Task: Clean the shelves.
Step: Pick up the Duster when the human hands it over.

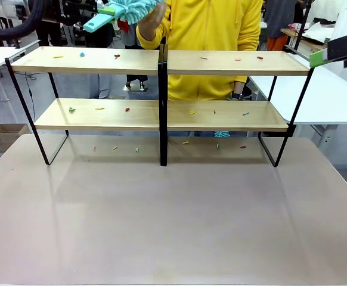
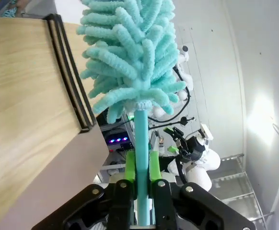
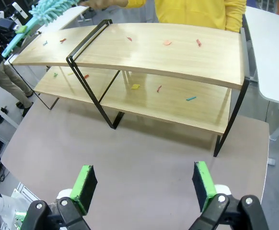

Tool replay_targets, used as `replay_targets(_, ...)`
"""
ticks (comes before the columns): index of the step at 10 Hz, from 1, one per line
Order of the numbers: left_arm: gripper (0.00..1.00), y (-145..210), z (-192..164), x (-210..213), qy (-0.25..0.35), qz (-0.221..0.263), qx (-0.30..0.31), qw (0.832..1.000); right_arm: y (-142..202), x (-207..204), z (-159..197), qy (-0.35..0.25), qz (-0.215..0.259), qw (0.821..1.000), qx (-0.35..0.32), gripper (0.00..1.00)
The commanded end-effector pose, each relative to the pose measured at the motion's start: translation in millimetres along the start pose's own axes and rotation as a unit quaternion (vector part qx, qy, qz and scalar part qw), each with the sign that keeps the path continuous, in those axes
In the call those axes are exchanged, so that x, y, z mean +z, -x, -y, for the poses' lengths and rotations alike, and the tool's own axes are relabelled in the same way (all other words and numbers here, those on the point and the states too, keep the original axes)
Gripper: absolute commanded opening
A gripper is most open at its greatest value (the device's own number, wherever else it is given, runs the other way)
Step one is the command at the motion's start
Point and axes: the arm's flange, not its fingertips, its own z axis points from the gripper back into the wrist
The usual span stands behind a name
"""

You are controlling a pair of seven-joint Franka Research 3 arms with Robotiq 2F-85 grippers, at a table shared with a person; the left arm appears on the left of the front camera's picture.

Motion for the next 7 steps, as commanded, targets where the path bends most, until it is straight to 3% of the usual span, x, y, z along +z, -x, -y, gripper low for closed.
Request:
replay_targets(1,0.0,24.0,16.4,23.5,0.025,-0.011,-0.042,0.999,-0.8,0.7,0.7,0.0,0.002,1.0,-0.002,1.0)
replay_targets(3,0.0,52.9,48.3,109.7,-0.05,-0.031,-0.107,0.992,-0.8,0.7,0.7,0.0,0.002,1.0,-0.002,1.0)
replay_targets(5,0.0,116.0,66.0,225.4,-0.145,-0.007,-0.142,0.979,-0.8,0.7,0.7,0.0,0.002,1.0,-0.002,1.0)
replay_targets(7,0.0,164.8,61.3,330.2,-0.207,0.061,-0.158,0.964,-0.8,0.7,0.7,0.0,0.002,1.0,-0.002,1.0)
